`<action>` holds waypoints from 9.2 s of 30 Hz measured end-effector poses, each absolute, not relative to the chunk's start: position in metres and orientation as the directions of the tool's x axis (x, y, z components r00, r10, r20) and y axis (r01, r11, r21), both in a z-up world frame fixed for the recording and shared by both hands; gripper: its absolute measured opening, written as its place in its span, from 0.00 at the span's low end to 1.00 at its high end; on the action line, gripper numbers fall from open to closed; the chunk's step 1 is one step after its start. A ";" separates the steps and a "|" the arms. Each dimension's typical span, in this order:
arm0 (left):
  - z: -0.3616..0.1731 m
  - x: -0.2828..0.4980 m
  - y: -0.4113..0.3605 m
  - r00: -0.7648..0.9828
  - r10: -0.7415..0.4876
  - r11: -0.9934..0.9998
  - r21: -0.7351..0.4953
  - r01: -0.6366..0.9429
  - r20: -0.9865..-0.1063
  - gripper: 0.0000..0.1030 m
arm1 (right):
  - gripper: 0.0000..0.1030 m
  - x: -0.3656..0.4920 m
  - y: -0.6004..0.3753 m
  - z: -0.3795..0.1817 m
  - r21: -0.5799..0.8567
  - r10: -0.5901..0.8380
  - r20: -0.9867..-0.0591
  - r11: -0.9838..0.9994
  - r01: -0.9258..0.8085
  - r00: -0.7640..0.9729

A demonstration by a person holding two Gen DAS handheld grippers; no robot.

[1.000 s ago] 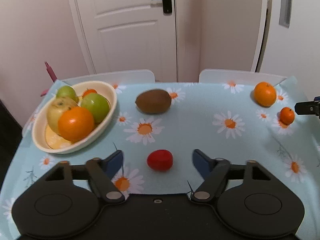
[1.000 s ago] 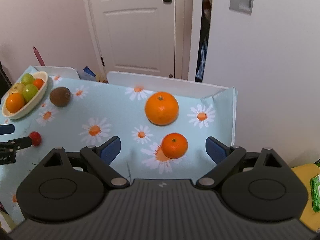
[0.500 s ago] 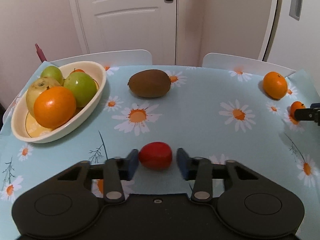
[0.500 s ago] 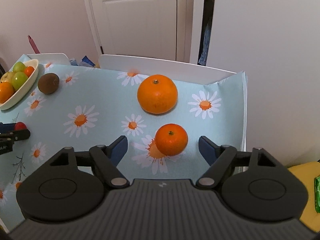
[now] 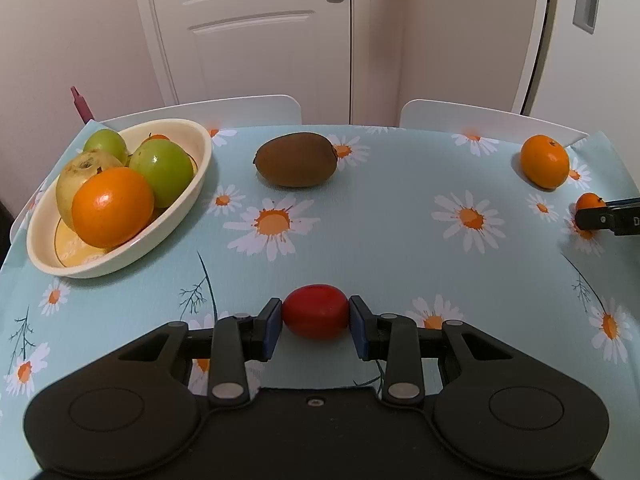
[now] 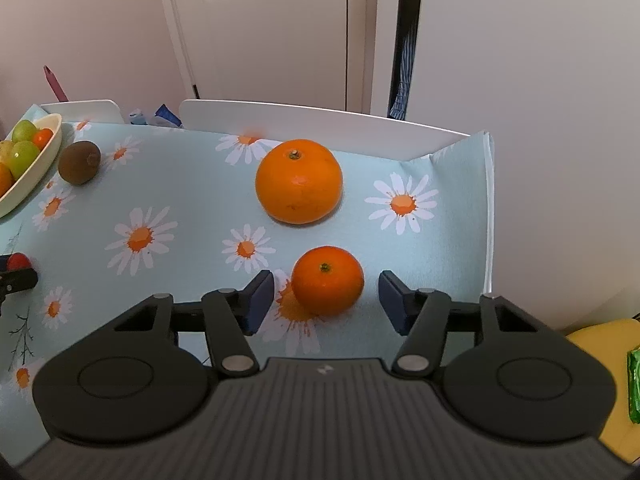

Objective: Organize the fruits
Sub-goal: 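Grasp the red tomato with the left tool while the right tool grasps a mandarin, then carry the red tomato into the bowl and open the left tool, then lower the mandarin into the bowl and open the right tool, then move both tools back toward the kiwi and last orange, then grasp the brown kiwi with the left tool while the right tool grasps the orange, then carry the kiwi into the bowl and open the left tool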

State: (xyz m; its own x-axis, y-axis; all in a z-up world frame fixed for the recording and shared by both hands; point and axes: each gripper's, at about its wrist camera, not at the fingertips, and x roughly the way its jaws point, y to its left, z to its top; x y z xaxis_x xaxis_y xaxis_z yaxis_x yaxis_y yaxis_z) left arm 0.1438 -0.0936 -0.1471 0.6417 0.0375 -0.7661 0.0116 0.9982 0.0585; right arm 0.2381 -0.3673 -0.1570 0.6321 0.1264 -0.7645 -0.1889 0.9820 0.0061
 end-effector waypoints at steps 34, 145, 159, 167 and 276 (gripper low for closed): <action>-0.045 0.085 -0.016 0.749 0.147 0.989 0.074 -0.130 -0.646 0.38 | 0.52 0.210 -0.213 -0.052 0.076 0.358 -0.696 0.899 -0.431 0.623; -0.010 0.148 0.099 0.776 -0.058 0.990 0.061 0.124 -0.629 0.99 | 1.00 0.213 -0.124 -0.023 0.098 0.155 -0.669 0.988 -0.121 0.726; -0.003 0.133 -0.010 0.797 0.009 0.995 0.081 0.050 -0.604 0.99 | 1.00 0.197 -0.256 -0.026 0.064 0.144 -0.674 0.988 -0.137 0.725; -0.024 0.144 -0.064 0.792 0.051 0.995 0.097 0.011 -0.608 0.99 | 1.00 0.216 -0.314 -0.055 0.066 0.149 -0.701 0.987 -0.144 0.697; -0.052 0.143 0.115 0.772 0.113 0.988 0.151 -0.021 -0.626 0.64 | 0.71 0.239 -0.056 -0.043 0.087 0.349 -0.669 0.913 -0.398 0.656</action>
State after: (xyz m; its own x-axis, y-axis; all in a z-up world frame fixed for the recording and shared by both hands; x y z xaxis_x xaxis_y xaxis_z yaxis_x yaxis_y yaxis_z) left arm 0.1426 0.1147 -0.0520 0.7715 0.1127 -0.6261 -0.0215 0.9882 0.1514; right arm 0.2391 -0.0557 -0.0429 0.6564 0.3494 -0.6686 -0.3978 0.9133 0.0868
